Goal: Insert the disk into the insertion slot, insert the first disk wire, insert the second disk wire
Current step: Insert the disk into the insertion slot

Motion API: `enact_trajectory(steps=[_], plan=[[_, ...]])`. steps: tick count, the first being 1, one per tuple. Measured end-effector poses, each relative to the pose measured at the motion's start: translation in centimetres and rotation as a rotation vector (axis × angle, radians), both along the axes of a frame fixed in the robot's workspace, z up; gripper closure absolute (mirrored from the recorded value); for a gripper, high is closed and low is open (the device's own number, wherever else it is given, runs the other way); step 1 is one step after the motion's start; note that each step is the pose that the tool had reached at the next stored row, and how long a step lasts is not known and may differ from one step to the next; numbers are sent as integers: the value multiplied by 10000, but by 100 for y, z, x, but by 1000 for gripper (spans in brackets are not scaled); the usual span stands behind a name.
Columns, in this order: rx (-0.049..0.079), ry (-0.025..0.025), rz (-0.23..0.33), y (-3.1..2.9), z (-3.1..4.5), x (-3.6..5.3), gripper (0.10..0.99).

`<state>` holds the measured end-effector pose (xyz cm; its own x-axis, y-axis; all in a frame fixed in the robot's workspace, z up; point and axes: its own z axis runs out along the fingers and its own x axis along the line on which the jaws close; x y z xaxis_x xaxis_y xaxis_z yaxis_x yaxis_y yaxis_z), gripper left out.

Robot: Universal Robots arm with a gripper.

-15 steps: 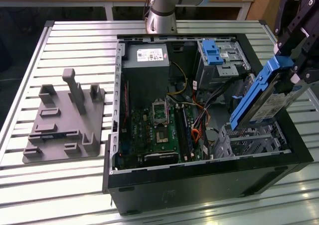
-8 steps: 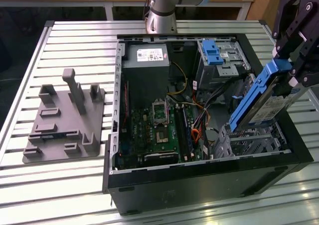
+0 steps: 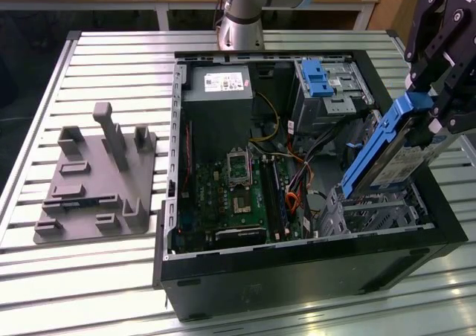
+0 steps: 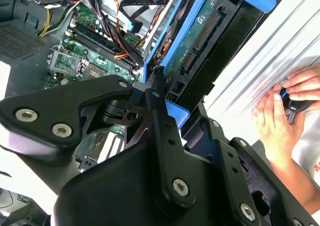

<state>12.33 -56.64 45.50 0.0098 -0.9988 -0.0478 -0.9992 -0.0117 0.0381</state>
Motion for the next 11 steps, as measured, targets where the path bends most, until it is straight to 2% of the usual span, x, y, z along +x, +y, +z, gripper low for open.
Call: enact_trajectory(steps=[11], plan=[[-7, 0, -108, 0, -59, -2, 722]])
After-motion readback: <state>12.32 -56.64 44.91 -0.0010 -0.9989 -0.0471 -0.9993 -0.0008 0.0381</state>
